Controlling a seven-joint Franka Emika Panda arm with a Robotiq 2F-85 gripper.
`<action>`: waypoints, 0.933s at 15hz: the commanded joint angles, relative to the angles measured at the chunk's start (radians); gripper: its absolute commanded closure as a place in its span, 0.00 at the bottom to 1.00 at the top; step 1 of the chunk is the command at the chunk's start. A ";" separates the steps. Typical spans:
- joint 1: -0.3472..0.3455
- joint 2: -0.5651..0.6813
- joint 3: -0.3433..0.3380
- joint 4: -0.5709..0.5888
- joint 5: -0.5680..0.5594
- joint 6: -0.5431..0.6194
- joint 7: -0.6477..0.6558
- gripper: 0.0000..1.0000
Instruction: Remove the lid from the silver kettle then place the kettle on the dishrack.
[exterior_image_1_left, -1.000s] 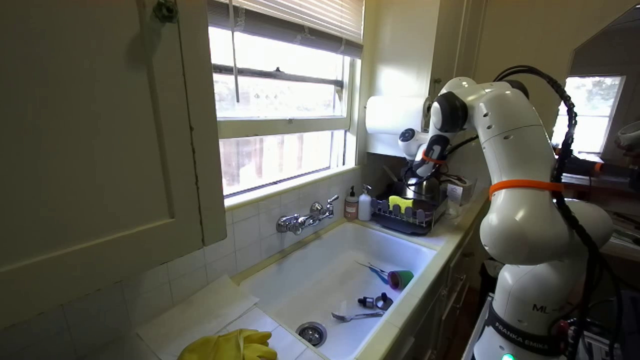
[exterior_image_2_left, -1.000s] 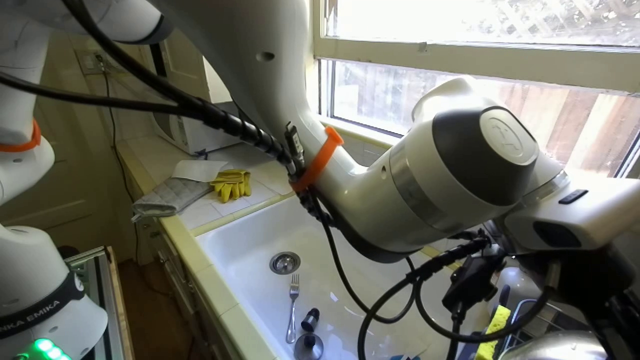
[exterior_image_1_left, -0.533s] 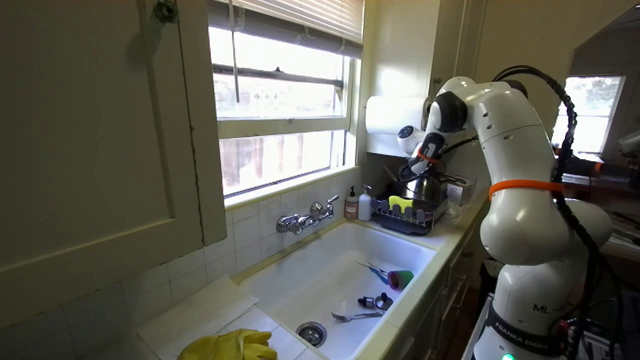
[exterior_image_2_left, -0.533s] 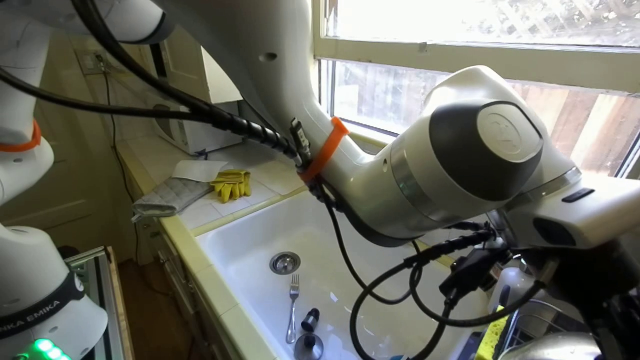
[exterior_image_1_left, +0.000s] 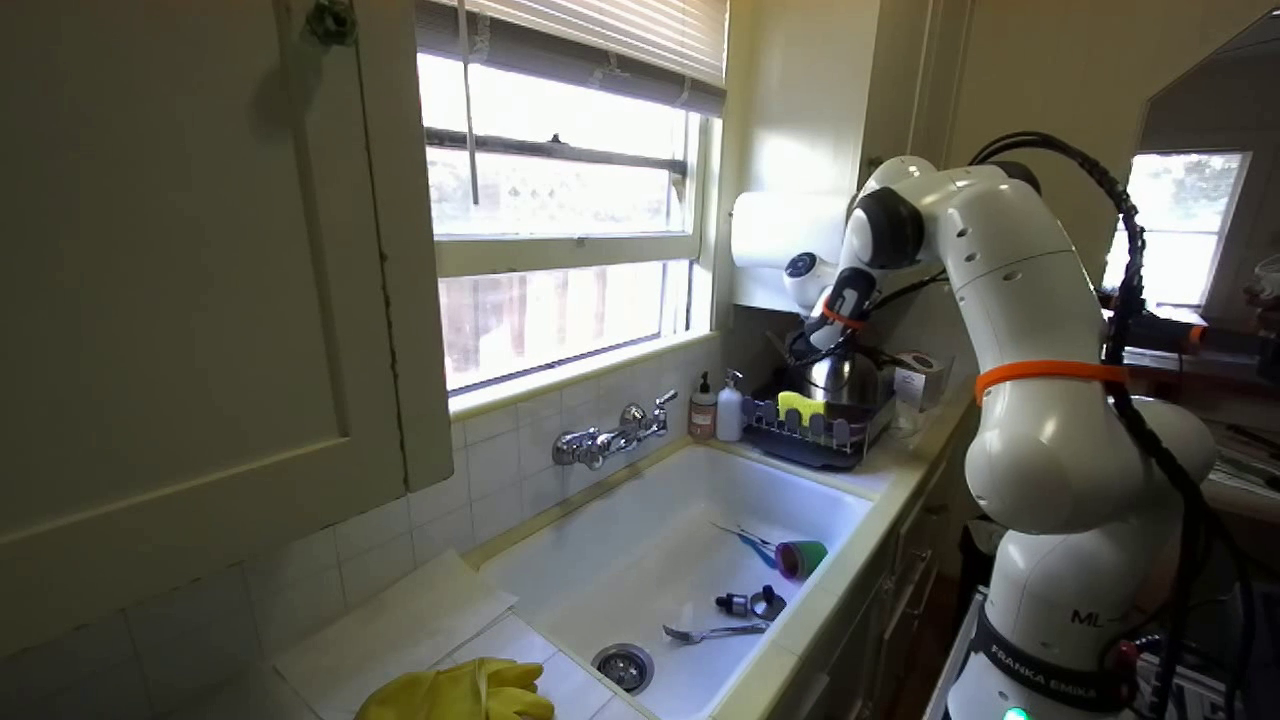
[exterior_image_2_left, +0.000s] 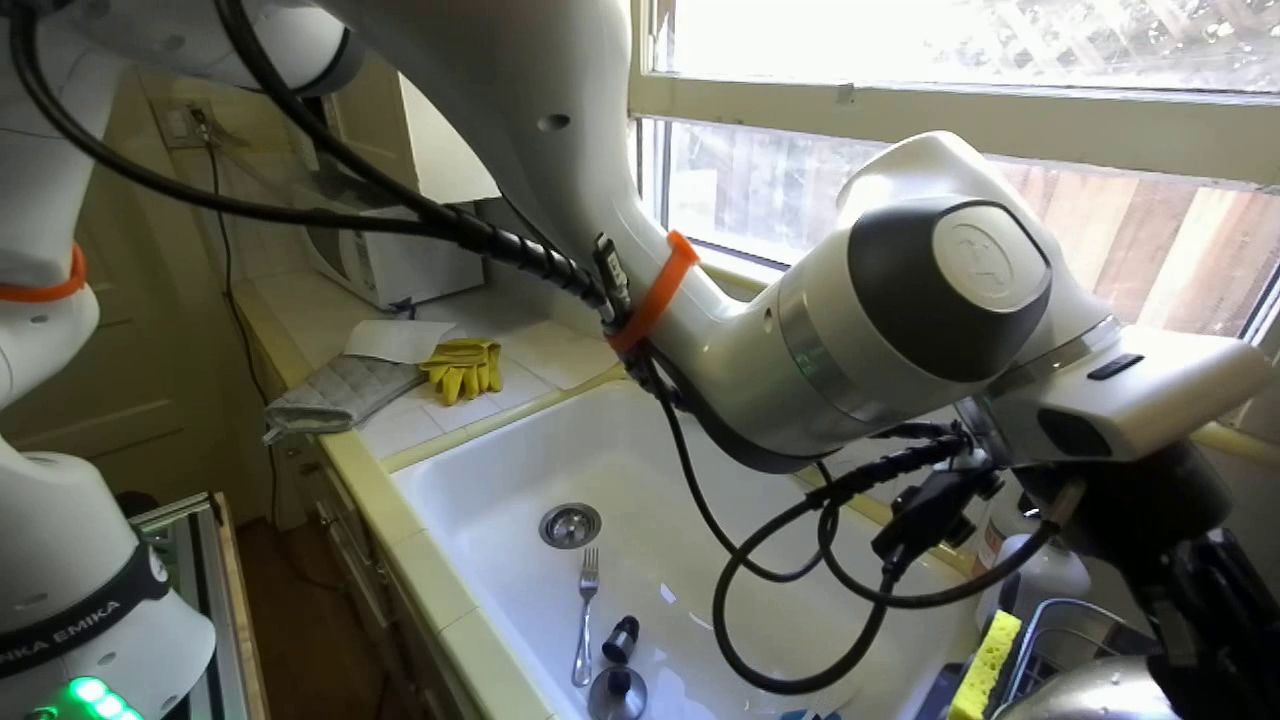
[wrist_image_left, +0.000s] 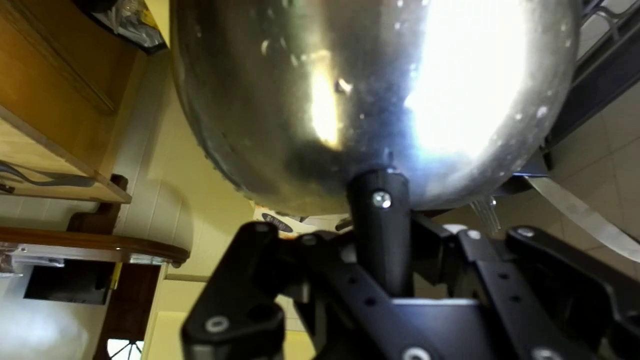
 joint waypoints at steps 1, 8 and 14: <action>0.014 0.017 -0.021 0.001 -0.079 0.125 0.028 1.00; 0.024 0.042 -0.032 0.014 -0.169 0.210 0.032 1.00; 0.031 0.017 -0.017 -0.029 -0.172 0.187 0.003 1.00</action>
